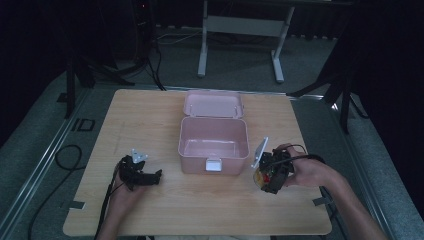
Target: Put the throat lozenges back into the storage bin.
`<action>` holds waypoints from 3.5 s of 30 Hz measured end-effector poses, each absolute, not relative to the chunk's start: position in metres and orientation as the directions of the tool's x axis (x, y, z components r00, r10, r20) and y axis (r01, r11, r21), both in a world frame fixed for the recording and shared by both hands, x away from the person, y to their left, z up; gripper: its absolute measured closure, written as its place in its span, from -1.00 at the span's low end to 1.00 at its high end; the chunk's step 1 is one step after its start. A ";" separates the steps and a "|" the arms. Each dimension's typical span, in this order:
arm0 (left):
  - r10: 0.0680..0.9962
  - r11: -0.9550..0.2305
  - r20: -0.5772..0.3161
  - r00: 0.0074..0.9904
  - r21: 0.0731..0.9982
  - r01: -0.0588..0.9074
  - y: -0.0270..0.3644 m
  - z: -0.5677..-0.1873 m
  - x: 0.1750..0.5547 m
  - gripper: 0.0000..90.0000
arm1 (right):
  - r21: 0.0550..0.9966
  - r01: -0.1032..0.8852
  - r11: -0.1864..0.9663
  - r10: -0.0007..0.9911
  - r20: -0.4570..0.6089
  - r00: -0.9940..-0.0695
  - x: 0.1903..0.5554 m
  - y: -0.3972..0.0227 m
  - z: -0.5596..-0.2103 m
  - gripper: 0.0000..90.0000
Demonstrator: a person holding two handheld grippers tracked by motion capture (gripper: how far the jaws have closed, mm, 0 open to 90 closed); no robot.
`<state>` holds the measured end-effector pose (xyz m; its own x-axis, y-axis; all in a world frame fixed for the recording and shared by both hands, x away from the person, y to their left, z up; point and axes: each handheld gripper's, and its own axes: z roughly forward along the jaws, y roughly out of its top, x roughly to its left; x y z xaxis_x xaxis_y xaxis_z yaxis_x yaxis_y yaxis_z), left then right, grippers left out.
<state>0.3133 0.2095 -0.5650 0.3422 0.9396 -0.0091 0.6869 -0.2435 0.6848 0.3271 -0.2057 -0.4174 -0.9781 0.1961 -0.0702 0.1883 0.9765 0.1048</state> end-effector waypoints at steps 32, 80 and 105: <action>0.940 -0.243 -0.010 0.342 0.685 0.686 0.209 -0.565 0.313 -0.98 | 0.117 0.176 0.977 0.187 -0.094 -0.978 0.342 -0.200 -0.378 -0.56; 0.939 -0.245 -0.009 0.345 0.685 0.686 0.210 -0.565 0.314 -0.98 | 0.124 0.149 0.981 0.160 -0.087 -0.983 0.373 -0.164 -0.352 -0.56; 0.939 -0.245 -0.009 0.345 0.685 0.686 0.210 -0.565 0.314 -0.98 | 0.116 0.136 0.984 0.145 -0.075 -0.987 0.383 -0.145 -0.358 -0.56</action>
